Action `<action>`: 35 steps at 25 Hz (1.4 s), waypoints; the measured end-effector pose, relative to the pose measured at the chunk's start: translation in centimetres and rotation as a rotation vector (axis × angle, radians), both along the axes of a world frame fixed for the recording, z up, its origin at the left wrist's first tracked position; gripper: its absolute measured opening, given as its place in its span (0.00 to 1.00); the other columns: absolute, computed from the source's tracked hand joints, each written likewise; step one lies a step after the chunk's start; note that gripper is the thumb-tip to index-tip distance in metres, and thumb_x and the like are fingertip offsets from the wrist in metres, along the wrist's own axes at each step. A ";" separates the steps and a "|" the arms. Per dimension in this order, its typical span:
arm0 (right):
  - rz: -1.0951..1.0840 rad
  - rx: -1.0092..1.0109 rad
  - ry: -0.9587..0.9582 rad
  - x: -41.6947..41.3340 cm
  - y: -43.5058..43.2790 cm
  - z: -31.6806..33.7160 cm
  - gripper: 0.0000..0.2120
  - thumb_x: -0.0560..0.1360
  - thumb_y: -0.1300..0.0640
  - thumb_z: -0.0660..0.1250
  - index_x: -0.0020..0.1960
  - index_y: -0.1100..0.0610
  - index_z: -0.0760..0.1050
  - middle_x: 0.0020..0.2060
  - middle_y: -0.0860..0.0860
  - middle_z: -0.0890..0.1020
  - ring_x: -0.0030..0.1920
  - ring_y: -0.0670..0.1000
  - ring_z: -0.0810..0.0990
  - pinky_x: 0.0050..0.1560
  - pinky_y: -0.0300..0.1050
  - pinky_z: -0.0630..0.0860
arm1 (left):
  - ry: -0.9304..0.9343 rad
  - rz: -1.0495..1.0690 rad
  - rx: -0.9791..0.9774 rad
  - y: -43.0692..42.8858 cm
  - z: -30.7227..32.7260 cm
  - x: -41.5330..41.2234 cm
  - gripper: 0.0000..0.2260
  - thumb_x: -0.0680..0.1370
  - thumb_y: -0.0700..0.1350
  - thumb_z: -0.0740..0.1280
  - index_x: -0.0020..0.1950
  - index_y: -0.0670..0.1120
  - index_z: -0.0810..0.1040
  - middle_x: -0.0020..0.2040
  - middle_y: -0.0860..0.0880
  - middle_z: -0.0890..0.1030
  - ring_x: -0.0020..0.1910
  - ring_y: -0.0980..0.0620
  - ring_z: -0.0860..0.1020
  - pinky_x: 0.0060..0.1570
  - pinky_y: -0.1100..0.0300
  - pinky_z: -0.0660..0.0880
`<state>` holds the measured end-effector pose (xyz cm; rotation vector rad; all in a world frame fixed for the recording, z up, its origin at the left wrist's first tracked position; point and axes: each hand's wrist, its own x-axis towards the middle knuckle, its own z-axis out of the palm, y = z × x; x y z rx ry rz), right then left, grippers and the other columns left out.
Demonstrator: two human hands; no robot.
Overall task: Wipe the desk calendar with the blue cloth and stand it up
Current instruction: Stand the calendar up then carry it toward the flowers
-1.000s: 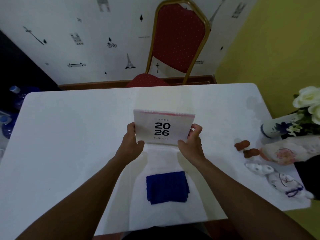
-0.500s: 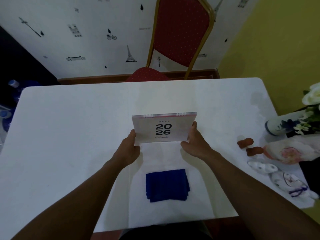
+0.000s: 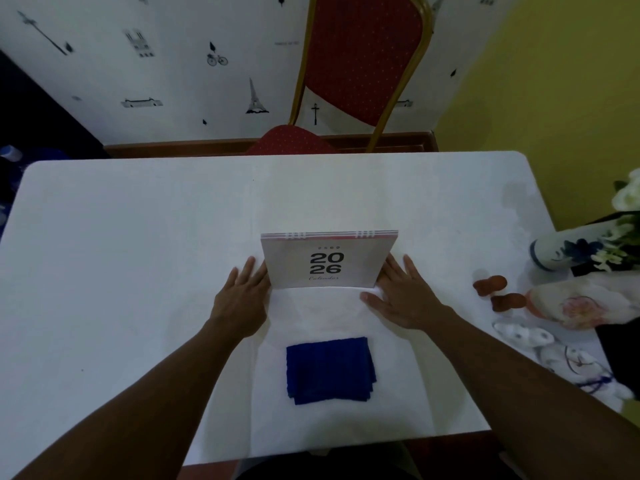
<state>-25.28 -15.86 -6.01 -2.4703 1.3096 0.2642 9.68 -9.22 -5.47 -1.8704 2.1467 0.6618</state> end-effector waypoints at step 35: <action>-0.820 0.427 -0.638 3.8 3.7 5.9 0.42 0.77 0.55 0.67 0.81 0.40 0.47 0.81 0.43 0.59 0.78 0.57 0.64 0.73 0.60 0.70 | 0.684 0.574 -0.035 1.9 6.8 -2.9 0.36 0.78 0.34 0.61 0.81 0.58 0.54 0.79 0.50 0.65 0.75 0.42 0.68 0.70 0.45 0.70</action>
